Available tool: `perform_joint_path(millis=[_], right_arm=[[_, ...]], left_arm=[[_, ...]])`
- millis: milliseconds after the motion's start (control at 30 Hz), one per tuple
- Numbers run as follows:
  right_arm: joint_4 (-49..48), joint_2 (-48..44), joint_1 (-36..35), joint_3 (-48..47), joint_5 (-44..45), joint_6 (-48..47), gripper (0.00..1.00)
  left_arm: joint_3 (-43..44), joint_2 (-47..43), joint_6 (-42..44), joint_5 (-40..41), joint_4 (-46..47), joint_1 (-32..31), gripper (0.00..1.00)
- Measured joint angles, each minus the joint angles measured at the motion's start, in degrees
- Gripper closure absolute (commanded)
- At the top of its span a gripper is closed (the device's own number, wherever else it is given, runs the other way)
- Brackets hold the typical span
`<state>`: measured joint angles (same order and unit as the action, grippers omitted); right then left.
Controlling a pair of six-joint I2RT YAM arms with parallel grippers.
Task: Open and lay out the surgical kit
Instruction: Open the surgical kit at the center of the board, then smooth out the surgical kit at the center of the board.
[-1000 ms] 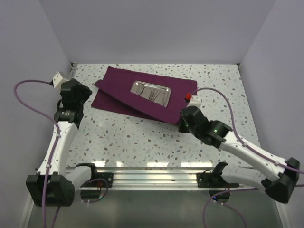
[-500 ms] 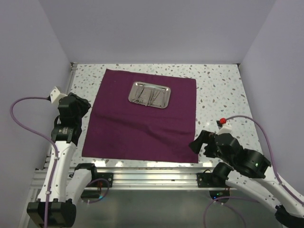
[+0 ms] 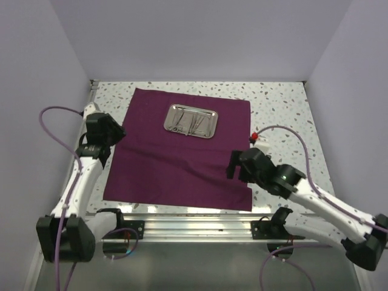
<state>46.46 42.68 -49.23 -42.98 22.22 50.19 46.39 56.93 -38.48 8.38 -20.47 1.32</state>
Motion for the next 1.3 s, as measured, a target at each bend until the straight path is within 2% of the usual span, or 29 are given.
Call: perform_joint_path(millis=[67, 133, 267, 400, 633, 833, 933, 1033, 1133, 1200, 1233, 1267, 1300], right_arm=[[-3.9, 12.6, 2.0, -4.0, 0.6, -2.8, 0.03], [-9.9, 22.7, 7.9, -7.9, -2.7, -5.8, 0.05], [-18.8, 34.6, 22.9, -12.2, -7.0, -9.9, 0.06], [-21.2, 47.0, 31.6, -22.7, -6.8, -14.1, 0.06], [-22.2, 69.6, 38.9, -43.8, -9.8, -19.3, 0.09], [-20.4, 88.0, 43.6, -60.7, -13.2, -20.6, 0.14], [-20.0, 91.7, 44.4, -67.6, -14.1, -21.2, 0.15], [-19.9, 93.5, 44.5, -69.6, -15.2, -21.2, 0.17], [-19.9, 94.9, 44.5, -71.6, -16.8, -21.1, 0.26], [-20.1, 95.8, 44.5, -72.8, -17.9, -20.7, 0.42], [-20.2, 96.3, 44.4, -73.4, -18.5, -20.4, 0.51], [-20.3, 96.8, 44.4, -73.9, -18.8, -20.2, 0.64], [-20.3, 97.1, 44.4, -74.3, -19.2, -20.2, 0.72]], left_arm=[[1.4, 7.1, 1.5, -2.5, 2.4, 0.0, 0.61], [3.9, 14.8, 3.1, -5.3, 4.5, 0.0, 0.66], [12.7, 29.1, 6.4, -8.7, 7.3, 0.1, 0.64], [22.1, 40.8, 9.2, -11.9, 11.2, 0.8, 0.61], [37.6, 58.7, 11.5, -16.4, 16.5, 3.7, 0.59], [51.4, 73.0, 10.6, -18.2, 16.3, 5.1, 0.61], [56.0, 77.9, 9.8, -18.7, 15.6, 5.1, 0.65], [57.4, 79.6, 9.0, -19.2, 15.1, 5.0, 0.69], [57.4, 79.7, 8.9, -20.3, 15.1, 5.0, 0.7], [57.4, 80.1, 8.6, -21.6, 15.2, 5.0, 0.72], [57.7, 80.3, 8.4, -22.3, 15.3, 5.0, 0.75], [58.4, 80.7, 8.1, -23.1, 15.1, 5.0, 0.78], [59.2, 81.4, 7.8, -23.8, 15.1, 5.0, 0.8]])
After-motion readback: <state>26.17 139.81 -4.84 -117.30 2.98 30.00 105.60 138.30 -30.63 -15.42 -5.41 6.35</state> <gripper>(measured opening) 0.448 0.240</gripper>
